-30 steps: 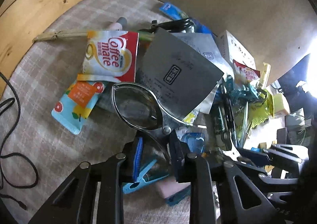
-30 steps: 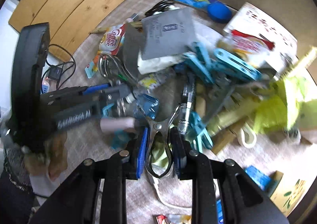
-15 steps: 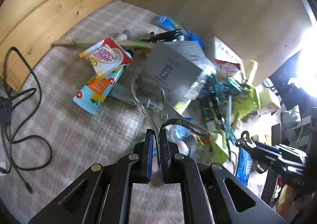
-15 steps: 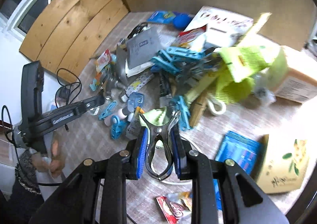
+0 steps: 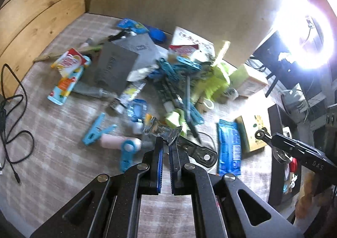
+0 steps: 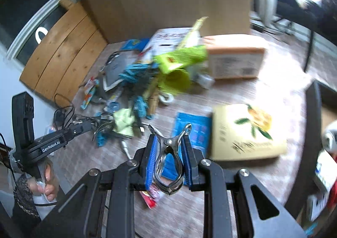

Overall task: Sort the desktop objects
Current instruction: 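Carry the scissors and metal clip to the tray and release them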

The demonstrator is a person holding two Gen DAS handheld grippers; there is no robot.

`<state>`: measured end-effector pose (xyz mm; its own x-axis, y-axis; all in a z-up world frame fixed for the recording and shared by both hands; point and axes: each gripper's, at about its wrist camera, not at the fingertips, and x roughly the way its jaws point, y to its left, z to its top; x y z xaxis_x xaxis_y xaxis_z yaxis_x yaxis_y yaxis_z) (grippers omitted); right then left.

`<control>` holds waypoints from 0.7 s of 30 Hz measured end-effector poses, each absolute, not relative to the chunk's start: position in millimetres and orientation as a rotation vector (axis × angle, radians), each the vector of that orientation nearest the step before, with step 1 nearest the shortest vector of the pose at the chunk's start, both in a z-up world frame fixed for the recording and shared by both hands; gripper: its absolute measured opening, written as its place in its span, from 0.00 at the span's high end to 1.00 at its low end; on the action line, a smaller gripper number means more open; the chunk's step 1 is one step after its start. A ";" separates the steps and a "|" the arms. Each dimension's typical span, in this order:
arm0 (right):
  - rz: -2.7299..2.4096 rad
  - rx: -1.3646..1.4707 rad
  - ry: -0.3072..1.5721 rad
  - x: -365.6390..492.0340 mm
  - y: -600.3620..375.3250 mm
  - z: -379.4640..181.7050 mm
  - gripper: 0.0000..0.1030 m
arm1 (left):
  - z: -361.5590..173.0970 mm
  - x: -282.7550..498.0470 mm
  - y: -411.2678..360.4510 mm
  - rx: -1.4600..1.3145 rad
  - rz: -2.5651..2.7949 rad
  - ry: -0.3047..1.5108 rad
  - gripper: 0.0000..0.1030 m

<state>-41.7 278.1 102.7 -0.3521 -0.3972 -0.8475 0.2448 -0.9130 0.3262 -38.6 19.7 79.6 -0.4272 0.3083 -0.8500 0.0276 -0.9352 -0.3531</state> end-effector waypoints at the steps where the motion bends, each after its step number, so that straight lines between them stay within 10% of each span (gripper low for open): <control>1: -2.316 1.497 -0.224 -36.6 289.9 104.7 0.78 | 81.2 -37.9 25.9 -1.572 2.463 -0.469 0.96; 21: -2.769 1.559 -0.426 68.6 519.1 128.2 0.78 | 130.4 1.7 286.6 -1.348 2.095 -0.118 0.97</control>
